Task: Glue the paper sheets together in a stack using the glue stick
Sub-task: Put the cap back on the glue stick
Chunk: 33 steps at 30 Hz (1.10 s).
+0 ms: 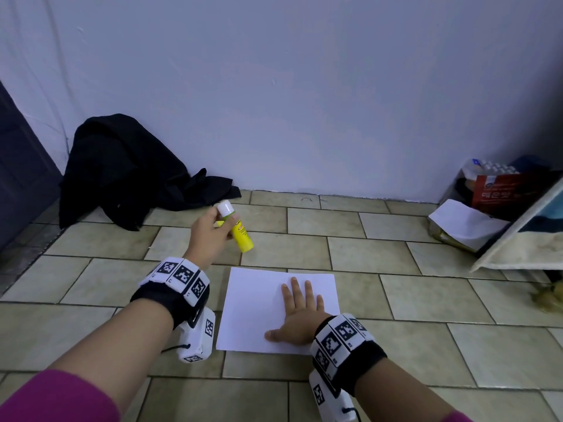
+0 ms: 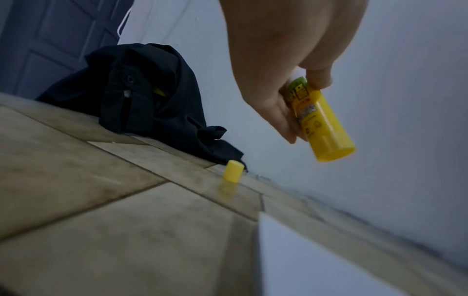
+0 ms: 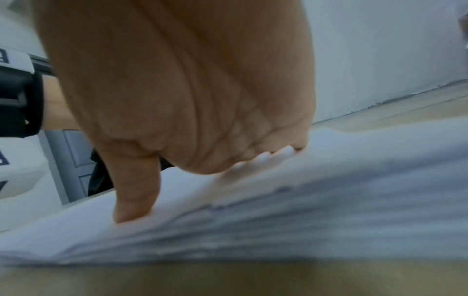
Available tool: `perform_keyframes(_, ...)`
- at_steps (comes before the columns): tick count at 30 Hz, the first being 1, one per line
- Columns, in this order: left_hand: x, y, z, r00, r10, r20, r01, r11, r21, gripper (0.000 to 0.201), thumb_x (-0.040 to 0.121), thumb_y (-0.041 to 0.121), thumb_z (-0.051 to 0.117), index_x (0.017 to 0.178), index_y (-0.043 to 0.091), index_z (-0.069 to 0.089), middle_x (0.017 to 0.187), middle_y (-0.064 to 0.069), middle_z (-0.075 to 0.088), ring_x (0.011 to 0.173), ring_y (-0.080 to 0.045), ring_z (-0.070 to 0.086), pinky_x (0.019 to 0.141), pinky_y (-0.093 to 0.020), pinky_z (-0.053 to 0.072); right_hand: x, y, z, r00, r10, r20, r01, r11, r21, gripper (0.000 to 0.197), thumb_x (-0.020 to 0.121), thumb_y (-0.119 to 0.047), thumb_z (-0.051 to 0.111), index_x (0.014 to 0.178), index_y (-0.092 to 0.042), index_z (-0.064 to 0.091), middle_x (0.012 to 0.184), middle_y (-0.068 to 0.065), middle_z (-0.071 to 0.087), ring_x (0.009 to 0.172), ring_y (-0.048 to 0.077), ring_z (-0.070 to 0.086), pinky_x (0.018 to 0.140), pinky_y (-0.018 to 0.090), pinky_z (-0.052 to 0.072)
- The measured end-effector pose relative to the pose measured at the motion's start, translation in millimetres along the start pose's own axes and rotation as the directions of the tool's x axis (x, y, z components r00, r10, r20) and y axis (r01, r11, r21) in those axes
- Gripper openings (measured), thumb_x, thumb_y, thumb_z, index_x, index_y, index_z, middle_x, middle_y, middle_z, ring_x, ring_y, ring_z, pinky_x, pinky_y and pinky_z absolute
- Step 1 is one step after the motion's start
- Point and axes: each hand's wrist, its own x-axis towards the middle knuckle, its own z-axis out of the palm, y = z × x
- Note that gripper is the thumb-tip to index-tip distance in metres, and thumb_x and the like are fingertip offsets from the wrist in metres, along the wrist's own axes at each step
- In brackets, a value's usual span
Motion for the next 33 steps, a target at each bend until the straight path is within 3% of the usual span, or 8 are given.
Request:
perform_keyframes(7, -33.8, 22.2, 4.7, 0.989, 0.121, 0.085, -0.100, 0.970, -0.223, 0.041, 0.088, 0.006, 0.065, 0.112, 0.034, 0.048, 0.087, -0.009, 0.068, 0.073, -0.010, 0.067, 0.064, -0.030, 0.058, -4.9, -11.5, -12.6, 0.978, -0.009, -0.209, -0.001, 0.999, -0.049, 0.099, 0.076, -0.058, 0.068, 0.146, -0.007, 0.019, 0.156, 0.010, 0.009, 0.142, 0.034, 0.012, 0.109, 0.048, 0.030)
perform_keyframes(12, -48.1, 28.6, 5.6, 0.976, 0.162, 0.149, -0.129, 0.970, -0.207, 0.034, 0.086, 0.001, 0.066, 0.106, 0.026, 0.053, 0.091, -0.022, 0.068, 0.068, -0.013, 0.065, 0.061, -0.027, 0.057, -13.2, -8.3, -16.9, 0.924, -0.112, -0.367, 0.068, 0.989, -0.130, 0.087, 0.079, -0.062, 0.061, 0.140, -0.006, 0.034, 0.157, 0.008, 0.009, 0.139, 0.029, 0.018, 0.106, 0.043, 0.031)
perform_keyframes(14, -51.7, 30.9, 5.0, 0.975, 0.170, 0.146, -0.136, 0.966, -0.221, 0.035, 0.085, -0.001, 0.066, 0.106, 0.025, 0.053, 0.090, -0.021, 0.068, 0.068, -0.014, 0.066, 0.062, -0.028, 0.058, -13.6, -5.3, -21.6, 0.859, -0.160, -0.487, 0.230, 0.969, 0.088, 0.066, 0.091, -0.052, 0.053, 0.140, -0.010, 0.037, 0.153, 0.006, 0.025, 0.133, 0.023, 0.031, 0.105, 0.034, 0.034)
perform_keyframes(15, -53.4, 32.4, 5.0, 0.975, 0.173, 0.140, -0.137, 0.962, -0.234, 0.036, 0.085, -0.002, 0.066, 0.105, 0.025, 0.053, 0.089, -0.020, 0.069, 0.068, -0.014, 0.066, 0.062, -0.029, 0.058, -14.4, -3.9, -26.2, 0.843, -0.144, -0.519, 0.336, 0.894, 0.297, 0.053, 0.096, -0.043, 0.049, 0.139, -0.013, 0.041, 0.146, 0.006, 0.039, 0.121, 0.018, 0.043, 0.098, 0.028, 0.038)
perform_keyframes(17, -55.8, 34.2, 6.6, 0.976, 0.178, 0.128, -0.139, 0.954, -0.265, 0.036, 0.084, -0.003, 0.066, 0.104, 0.024, 0.053, 0.089, -0.017, 0.069, 0.067, -0.015, 0.067, 0.062, -0.029, 0.058, -17.3, -3.9, -35.1, 0.882, -0.136, -0.452, 0.454, 0.502, 0.736, 0.035, 0.102, -0.031, 0.041, 0.131, -0.012, 0.048, 0.123, 0.008, 0.061, 0.089, 0.014, 0.058, 0.075, 0.022, 0.043)
perform_keyframes(20, -59.2, 36.4, 10.9, 0.976, 0.186, 0.116, -0.148, 0.949, -0.277, 0.035, 0.082, 0.000, 0.068, 0.103, 0.024, 0.053, 0.092, -0.018, 0.070, 0.070, -0.021, 0.068, 0.064, -0.031, 0.058, -24.2, -8.0, -43.5, 0.891, -0.228, -0.393, 0.400, -0.013, 0.916, 0.039, 0.104, -0.031, 0.030, 0.118, -0.004, 0.054, 0.097, 0.013, 0.071, 0.075, 0.023, 0.065, 0.064, 0.026, 0.047)
perform_keyframes(29, -67.2, 45.8, 12.9, 0.974, 0.219, 0.066, -0.178, 0.906, -0.383, 0.033, 0.085, -0.003, 0.062, 0.103, 0.022, 0.049, 0.090, -0.018, 0.066, 0.079, -0.039, 0.064, 0.065, -0.038, 0.059, -25.2, -26.0, -40.3, 0.856, -0.028, -0.516, 0.493, -0.254, 0.832, 0.014, 0.097, -0.010, 0.050, 0.095, 0.001, 0.057, 0.075, 0.015, 0.067, 0.066, 0.023, 0.068, 0.068, 0.029, 0.057)
perform_keyframes(33, -70.0, 51.2, 12.6, 0.969, 0.240, 0.053, -0.201, 0.898, -0.392, 0.033, 0.088, -0.005, 0.059, 0.102, 0.022, 0.048, 0.087, -0.015, 0.064, 0.073, -0.030, 0.062, 0.062, -0.030, 0.058, -25.2, -30.2, -38.7, 0.817, 0.050, -0.575, 0.562, -0.292, 0.774, 0.011, 0.092, -0.004, 0.057, 0.099, 0.003, 0.058, 0.076, 0.013, 0.068, 0.069, 0.020, 0.068, 0.069, 0.027, 0.057)
